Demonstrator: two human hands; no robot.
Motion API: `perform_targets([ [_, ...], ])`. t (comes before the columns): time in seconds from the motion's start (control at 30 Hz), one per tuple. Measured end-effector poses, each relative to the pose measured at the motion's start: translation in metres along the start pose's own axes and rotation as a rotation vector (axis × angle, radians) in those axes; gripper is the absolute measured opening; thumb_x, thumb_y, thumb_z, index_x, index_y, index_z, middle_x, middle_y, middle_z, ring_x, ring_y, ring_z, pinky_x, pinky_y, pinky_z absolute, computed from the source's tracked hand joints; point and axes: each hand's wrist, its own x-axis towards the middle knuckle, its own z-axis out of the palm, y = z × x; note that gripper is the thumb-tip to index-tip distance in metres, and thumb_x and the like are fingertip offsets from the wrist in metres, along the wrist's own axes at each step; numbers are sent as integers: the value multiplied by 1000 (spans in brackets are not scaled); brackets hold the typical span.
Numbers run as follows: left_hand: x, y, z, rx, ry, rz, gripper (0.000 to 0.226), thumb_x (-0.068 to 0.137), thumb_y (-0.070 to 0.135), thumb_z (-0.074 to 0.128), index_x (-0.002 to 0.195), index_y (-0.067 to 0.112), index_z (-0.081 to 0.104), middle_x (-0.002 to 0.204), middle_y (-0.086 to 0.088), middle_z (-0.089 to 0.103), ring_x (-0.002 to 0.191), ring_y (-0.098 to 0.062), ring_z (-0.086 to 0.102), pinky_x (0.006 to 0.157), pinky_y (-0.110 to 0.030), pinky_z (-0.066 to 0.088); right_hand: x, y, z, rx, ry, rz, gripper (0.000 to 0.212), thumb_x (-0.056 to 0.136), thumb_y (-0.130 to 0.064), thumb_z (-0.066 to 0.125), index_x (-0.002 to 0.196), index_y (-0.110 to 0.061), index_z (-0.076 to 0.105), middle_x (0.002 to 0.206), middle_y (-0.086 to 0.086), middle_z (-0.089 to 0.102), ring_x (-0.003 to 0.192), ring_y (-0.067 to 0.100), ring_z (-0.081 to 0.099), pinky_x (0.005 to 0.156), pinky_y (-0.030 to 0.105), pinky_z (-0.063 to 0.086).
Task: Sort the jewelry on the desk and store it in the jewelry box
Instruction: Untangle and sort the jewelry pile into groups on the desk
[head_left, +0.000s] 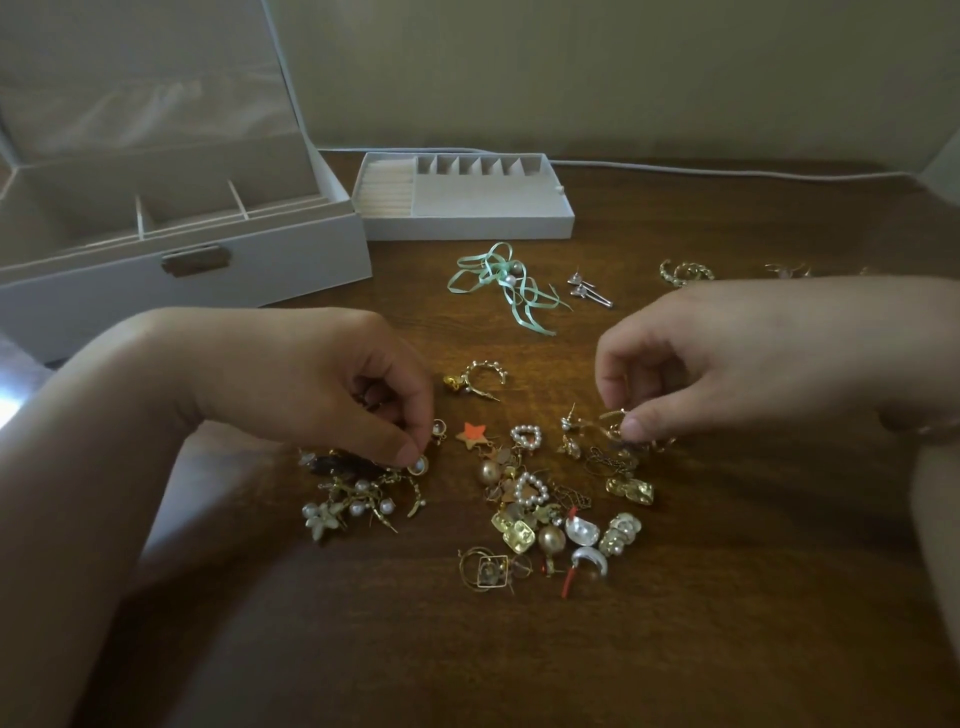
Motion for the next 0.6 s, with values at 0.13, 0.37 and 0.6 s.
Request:
perform_targets([
  [0.13, 1, -2, 2, 54, 3, -5, 16, 73, 57, 65, 81, 44, 70, 83, 10, 67, 79, -20, 62, 72, -42, 52, -6, 4, -7, 67, 38, -55, 13, 79, -44, 58, 89, -39, 64, 78, -13, 69, 68, 3, 62, 63, 19, 49],
  [0.37, -3, 1, -2, 13, 21, -44, 18, 74, 55, 64, 83, 41, 71, 82, 9, 68, 74, -16, 64, 68, -28, 52, 0, 20, -9, 392, 107, -102, 28, 95, -13, 48, 94, -33, 68, 73, 3, 67, 63, 13, 63, 55, 21, 49],
  [0.6, -28, -8, -20, -190, 298, -178, 10, 88, 19, 66, 79, 17, 68, 63, 5, 59, 55, -5, 50, 54, -16, 41, 18, 26, -2, 1152, 193, -201, 36, 90, -1, 32, 89, -9, 66, 62, 17, 54, 42, 25, 50, 28, 19, 36],
])
